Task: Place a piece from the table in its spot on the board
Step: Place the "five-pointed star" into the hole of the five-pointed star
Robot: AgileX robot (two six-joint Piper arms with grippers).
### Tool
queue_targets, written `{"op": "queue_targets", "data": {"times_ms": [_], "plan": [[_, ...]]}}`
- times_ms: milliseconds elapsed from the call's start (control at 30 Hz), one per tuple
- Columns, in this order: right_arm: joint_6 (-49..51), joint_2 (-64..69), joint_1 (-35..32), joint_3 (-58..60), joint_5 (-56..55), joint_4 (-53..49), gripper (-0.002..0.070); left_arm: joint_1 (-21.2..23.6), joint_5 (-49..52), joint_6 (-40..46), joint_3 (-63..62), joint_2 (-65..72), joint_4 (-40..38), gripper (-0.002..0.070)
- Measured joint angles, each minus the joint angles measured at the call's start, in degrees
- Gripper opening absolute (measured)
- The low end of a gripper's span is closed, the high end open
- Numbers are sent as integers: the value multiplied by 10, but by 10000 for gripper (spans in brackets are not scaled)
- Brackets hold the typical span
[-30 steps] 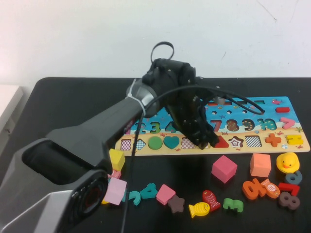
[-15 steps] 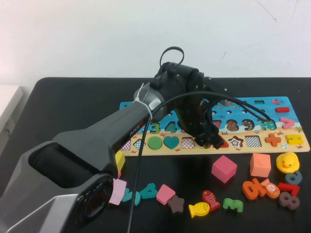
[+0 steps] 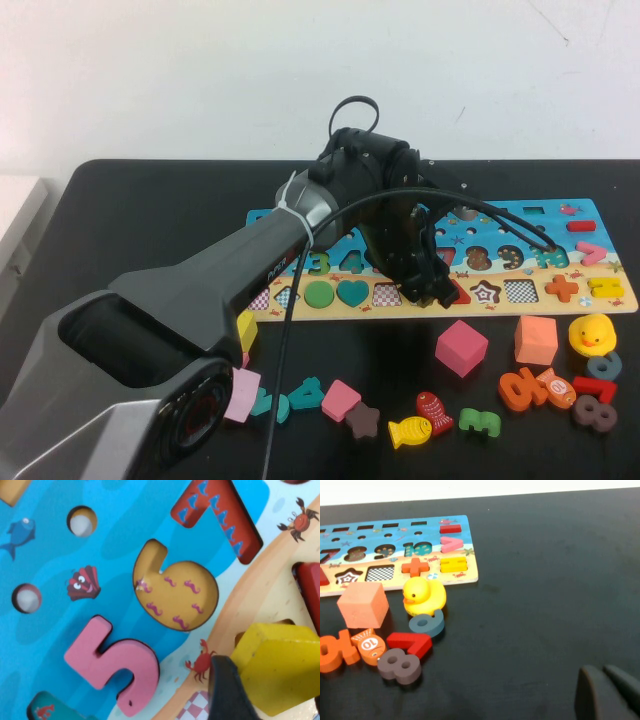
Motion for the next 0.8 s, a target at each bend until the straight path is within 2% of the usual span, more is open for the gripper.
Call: {"op": "queue_targets", "data": {"times_ms": [333, 800], "plan": [[0, 0, 0, 0, 0, 0, 18, 0, 0, 0, 0, 0, 0, 388], [0, 0, 0, 0, 0, 0, 19, 0, 14, 0, -36, 0, 0, 403]]}}
